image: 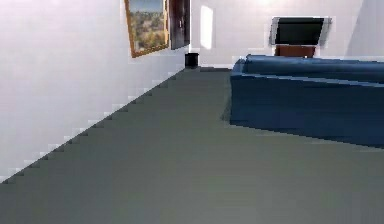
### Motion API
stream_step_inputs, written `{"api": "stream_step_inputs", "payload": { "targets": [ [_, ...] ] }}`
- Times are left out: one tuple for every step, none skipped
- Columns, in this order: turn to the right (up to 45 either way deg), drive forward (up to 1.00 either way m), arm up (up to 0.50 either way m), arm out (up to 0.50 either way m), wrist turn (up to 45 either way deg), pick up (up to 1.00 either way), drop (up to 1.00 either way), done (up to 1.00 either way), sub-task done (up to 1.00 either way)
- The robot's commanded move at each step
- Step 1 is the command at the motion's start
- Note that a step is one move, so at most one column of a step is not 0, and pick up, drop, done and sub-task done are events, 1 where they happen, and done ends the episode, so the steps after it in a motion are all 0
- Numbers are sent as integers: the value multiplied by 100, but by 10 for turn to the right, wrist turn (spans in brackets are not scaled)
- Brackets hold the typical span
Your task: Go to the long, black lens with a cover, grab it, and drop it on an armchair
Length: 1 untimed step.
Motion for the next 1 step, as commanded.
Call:
{"api": "stream_step_inputs", "payload": {
  "targets": [
    [0,100,0,0,0,0,0,0,0]
  ]
}}
